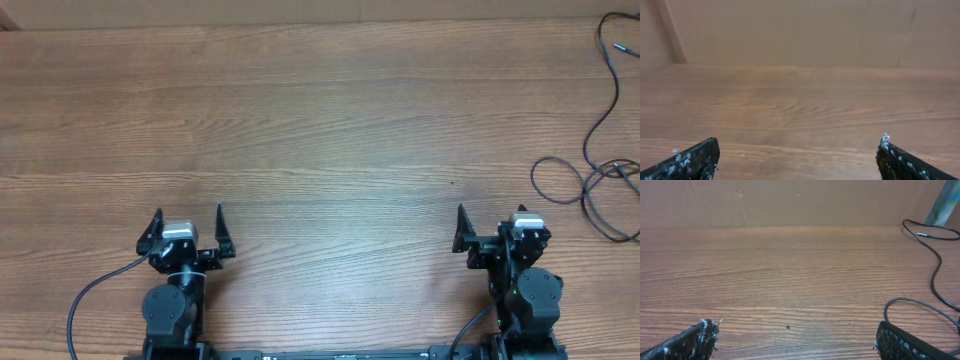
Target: Untangle cables
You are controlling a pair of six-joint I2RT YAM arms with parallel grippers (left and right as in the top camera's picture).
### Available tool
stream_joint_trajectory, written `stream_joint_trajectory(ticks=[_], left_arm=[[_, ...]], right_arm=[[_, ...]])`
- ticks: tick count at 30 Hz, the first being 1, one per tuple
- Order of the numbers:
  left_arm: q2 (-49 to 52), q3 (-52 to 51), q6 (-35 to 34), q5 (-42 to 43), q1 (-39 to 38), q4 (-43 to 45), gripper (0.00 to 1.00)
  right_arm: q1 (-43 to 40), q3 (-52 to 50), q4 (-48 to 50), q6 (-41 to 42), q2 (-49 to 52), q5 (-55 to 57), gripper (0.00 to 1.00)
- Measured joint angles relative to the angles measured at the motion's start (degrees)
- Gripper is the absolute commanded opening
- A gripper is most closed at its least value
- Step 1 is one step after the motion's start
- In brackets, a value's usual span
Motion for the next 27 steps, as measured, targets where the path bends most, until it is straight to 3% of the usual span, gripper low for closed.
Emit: stream_joint_trajectory(ticks=[10, 27], left_arm=[[-2.6, 0.0, 5.0, 1.0, 1.7, -3.5, 1.00], [-2.6, 0.0, 5.1, 1.4, 2.5, -3.6, 1.00]], right_arm=[[0.0, 0.0, 0.0, 0.0, 0.0, 0.0, 1.00], [0.0, 0.0, 0.0, 0.0, 0.0, 0.0, 1.00]])
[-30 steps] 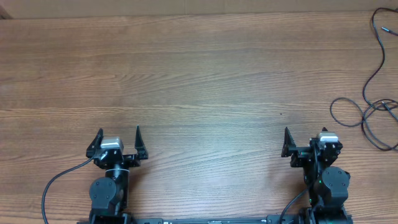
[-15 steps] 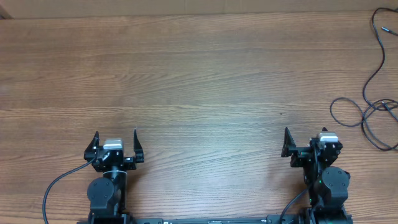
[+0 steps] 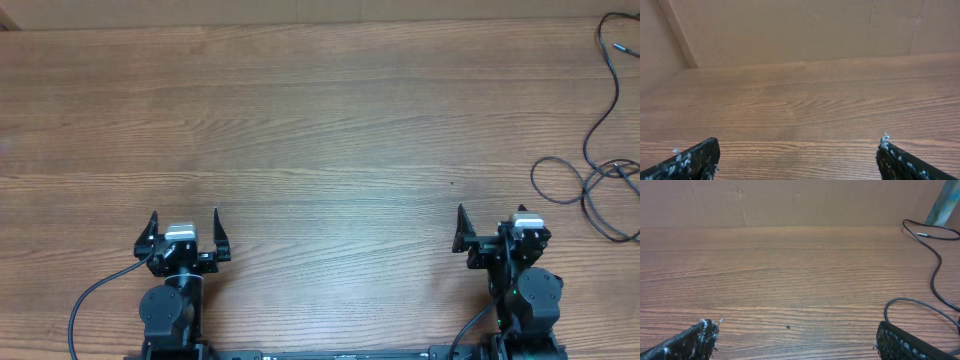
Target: Untangle cables
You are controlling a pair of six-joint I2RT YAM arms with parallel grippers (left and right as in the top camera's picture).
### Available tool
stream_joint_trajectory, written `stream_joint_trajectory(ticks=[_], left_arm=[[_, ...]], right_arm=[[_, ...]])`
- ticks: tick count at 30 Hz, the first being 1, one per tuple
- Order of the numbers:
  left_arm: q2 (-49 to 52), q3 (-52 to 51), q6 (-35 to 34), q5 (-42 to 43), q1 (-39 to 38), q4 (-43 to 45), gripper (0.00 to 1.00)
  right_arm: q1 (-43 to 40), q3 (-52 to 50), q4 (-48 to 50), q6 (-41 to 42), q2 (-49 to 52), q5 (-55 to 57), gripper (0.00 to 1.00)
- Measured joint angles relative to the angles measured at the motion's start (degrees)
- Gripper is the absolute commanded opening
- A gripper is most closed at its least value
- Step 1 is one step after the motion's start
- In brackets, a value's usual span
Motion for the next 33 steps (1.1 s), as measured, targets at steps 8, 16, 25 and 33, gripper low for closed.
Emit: stream_joint_trajectory(ticks=[8, 16, 25, 33], left_arm=[[0.0, 0.0, -5.8, -2.4, 0.0, 0.3, 1.00], [0.0, 0.0, -7.5, -3.0, 0.0, 0.3, 0.99], [0.0, 0.0, -7.5, -3.0, 0.0, 0.3, 1.00], [0.0, 0.0, -7.5, -3.0, 0.0, 0.3, 1.00]], right_arm=[[0.0, 0.0, 0.0, 0.0, 0.0, 0.0, 1.00], [0.0, 0.0, 0.0, 0.0, 0.0, 0.0, 1.00], [0.0, 0.0, 0.0, 0.0, 0.0, 0.0, 1.00], [0.0, 0.0, 0.0, 0.0, 0.0, 0.0, 1.00]])
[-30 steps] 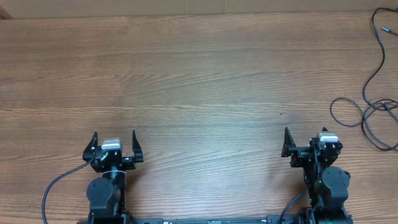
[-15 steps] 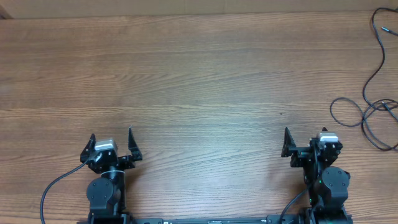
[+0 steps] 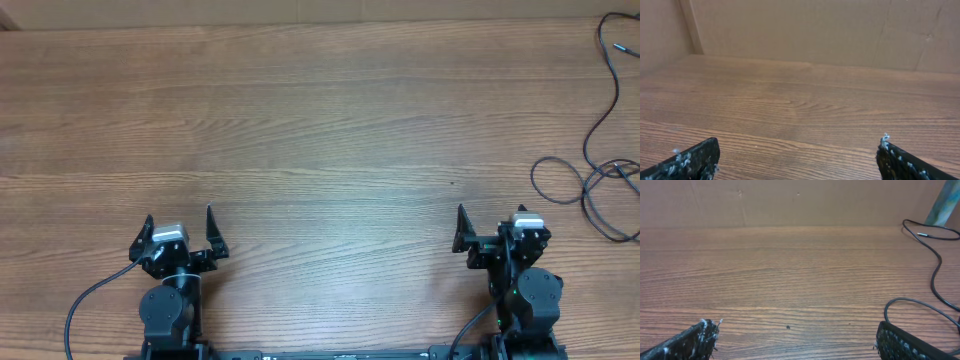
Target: Untangle cables
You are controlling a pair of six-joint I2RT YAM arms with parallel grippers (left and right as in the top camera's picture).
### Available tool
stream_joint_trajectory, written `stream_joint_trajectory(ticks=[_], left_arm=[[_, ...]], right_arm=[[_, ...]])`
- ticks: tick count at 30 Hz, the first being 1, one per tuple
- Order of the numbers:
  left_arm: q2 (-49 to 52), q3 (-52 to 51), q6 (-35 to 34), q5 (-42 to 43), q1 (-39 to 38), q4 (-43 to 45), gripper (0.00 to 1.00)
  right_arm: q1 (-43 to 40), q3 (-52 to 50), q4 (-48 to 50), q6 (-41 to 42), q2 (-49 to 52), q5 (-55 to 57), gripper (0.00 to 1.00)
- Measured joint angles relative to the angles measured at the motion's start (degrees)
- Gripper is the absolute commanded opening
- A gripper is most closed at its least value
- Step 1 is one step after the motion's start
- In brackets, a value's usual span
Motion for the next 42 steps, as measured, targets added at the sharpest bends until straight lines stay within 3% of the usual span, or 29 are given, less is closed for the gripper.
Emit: stream_joint_trajectory(ticks=[10, 22, 42], left_arm=[[0.0, 0.0, 0.0, 0.0, 0.0, 0.0, 1.00], [0.0, 0.0, 0.0, 0.1, 0.0, 0.0, 1.00], [0.0, 0.0, 0.0, 0.2, 0.0, 0.0, 1.00]], right_arm=[[0.0, 0.0, 0.1, 0.0, -4.3, -1.7, 1.00], [0.0, -2.1, 8.8, -0.1, -6.1, -3.6, 1.00], [0.0, -3.3, 8.5, -0.1, -6.1, -3.6, 1.00]])
